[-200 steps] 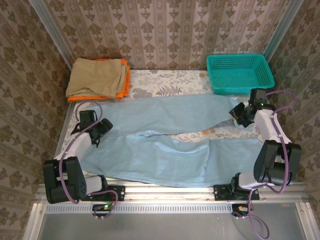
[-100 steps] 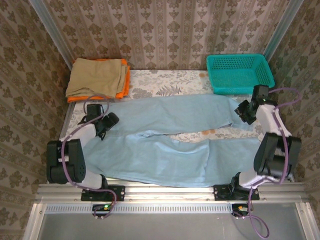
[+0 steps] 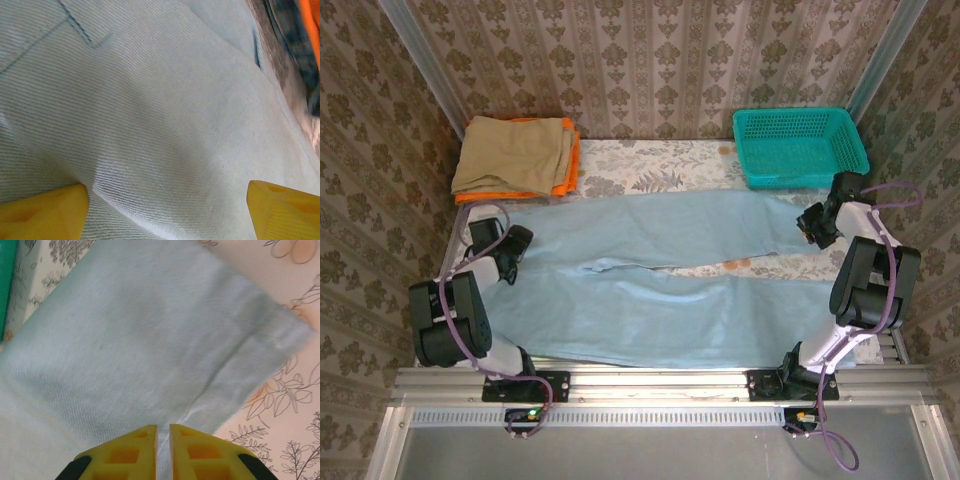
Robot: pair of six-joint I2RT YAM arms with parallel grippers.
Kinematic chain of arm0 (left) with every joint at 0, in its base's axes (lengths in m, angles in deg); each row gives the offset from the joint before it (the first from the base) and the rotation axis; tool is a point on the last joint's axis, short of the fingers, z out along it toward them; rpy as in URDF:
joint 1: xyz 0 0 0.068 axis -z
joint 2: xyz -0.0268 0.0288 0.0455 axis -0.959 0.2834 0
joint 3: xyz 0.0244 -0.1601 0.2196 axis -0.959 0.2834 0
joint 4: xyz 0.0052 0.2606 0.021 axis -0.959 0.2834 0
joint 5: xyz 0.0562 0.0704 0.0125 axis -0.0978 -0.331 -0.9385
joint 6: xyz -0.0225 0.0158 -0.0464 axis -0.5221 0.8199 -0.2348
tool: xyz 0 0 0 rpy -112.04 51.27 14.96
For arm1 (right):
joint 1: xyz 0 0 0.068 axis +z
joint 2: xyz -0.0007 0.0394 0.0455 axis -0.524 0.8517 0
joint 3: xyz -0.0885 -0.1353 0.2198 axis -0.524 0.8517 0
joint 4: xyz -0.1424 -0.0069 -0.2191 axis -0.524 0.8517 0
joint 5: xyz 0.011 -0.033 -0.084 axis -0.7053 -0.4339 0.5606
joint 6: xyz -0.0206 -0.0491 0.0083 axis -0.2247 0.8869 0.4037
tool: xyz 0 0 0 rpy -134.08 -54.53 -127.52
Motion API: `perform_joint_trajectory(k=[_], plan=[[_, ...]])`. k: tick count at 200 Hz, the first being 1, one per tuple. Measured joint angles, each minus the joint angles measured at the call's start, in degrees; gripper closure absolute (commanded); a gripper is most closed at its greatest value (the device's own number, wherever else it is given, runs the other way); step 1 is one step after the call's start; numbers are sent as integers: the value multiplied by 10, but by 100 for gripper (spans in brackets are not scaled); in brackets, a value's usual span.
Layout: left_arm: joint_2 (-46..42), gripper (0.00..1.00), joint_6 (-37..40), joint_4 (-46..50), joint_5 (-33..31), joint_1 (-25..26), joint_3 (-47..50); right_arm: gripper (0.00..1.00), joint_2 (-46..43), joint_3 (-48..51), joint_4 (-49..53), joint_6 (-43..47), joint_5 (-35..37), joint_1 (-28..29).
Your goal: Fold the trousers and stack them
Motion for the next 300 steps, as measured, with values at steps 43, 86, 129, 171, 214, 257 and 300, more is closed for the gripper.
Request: perform_joint_trajectory(k=[43,86,129,171,214,257,300], plan=[[17,20,-9,6,28,-62,-17,80,0,-1,-19,-5,-12,-3],[17,16,1,42,30,-69,-35,79,57,-58,-24,-9,-19,31],[-9,12,26,123,15,0,-73,87,145,-138,-17,0,-26,80],[-17,13,68,159,-1,135,-163,91,156,-139,24,18,-25,83],[52,15,87,151,2,224,-193,100,154,-76,9,14,-49,53],[88,16,84,113,18,232,-130,100,98,12,-15,11,-102,-7],[51,17,82,54,37,220,-65,100,35,94,-13,16,-118,-38]])
